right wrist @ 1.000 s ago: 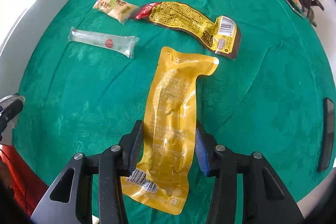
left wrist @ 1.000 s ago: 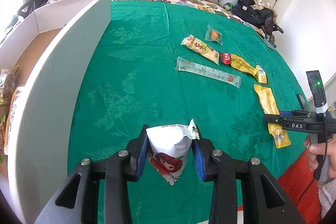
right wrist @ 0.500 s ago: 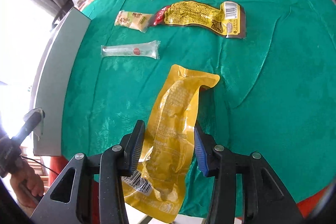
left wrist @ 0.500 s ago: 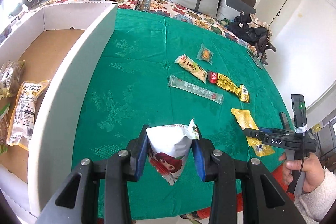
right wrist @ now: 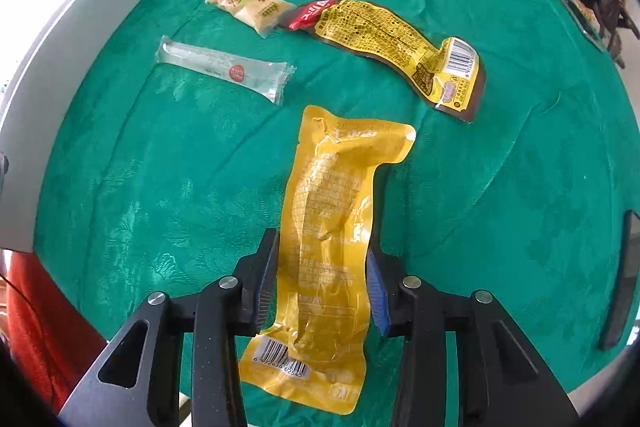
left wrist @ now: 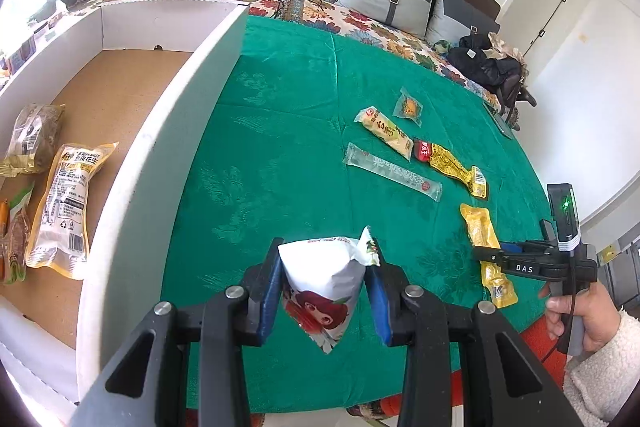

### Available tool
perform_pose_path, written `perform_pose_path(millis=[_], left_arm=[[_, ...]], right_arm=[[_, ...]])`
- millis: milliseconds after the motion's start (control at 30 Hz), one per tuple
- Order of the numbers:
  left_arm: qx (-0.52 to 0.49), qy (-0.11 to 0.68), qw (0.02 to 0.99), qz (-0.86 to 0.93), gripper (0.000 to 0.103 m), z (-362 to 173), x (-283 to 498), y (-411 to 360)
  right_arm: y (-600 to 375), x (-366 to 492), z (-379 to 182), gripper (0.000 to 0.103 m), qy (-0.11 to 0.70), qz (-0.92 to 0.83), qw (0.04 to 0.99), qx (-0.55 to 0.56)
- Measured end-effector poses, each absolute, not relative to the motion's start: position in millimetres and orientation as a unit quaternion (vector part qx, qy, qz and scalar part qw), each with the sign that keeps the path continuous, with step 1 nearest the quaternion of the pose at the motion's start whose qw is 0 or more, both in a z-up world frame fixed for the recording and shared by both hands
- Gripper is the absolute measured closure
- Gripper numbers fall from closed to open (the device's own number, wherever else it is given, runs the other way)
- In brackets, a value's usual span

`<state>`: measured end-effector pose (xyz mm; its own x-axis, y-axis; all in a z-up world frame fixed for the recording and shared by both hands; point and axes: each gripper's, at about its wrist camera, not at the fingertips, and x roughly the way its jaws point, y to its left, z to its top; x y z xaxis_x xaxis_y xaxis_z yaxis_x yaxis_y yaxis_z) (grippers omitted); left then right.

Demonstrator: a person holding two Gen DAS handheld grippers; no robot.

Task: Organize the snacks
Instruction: 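Lift both held packs and carry them toward the cardboard box, then lower both packs into the cardboard box and open both tools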

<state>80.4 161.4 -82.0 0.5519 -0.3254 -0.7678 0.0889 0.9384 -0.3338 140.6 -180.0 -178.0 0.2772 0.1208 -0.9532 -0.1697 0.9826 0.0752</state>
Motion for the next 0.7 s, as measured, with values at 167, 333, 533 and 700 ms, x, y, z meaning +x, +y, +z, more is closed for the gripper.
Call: perform_pose_path(millis=[167, 333, 533, 700], left_arm=[[-0.16, 0.454, 0.869, -0.117, 0.066, -79, 82, 176], [-0.2, 0.442, 0.866, -0.124, 0.066, -64, 80, 198], [-0.223, 0.41, 0.882, -0.071, 0.066, -32, 76, 269], [-0.237, 0.391, 0.889, 0.026, 0.066, -23, 63, 357]], right_arm=[[-221, 140, -167, 0.062, 0.591, 0.121, 0.783, 0.152], [-208, 135, -150, 0.061, 0.578, 0.179, 0.753, 0.257], [-96, 148, -94, 0.061, 0.549, 0.308, 0.718, 0.298], [45, 159, -36, 0.061, 0.521, 0.414, 0.703, 0.253]])
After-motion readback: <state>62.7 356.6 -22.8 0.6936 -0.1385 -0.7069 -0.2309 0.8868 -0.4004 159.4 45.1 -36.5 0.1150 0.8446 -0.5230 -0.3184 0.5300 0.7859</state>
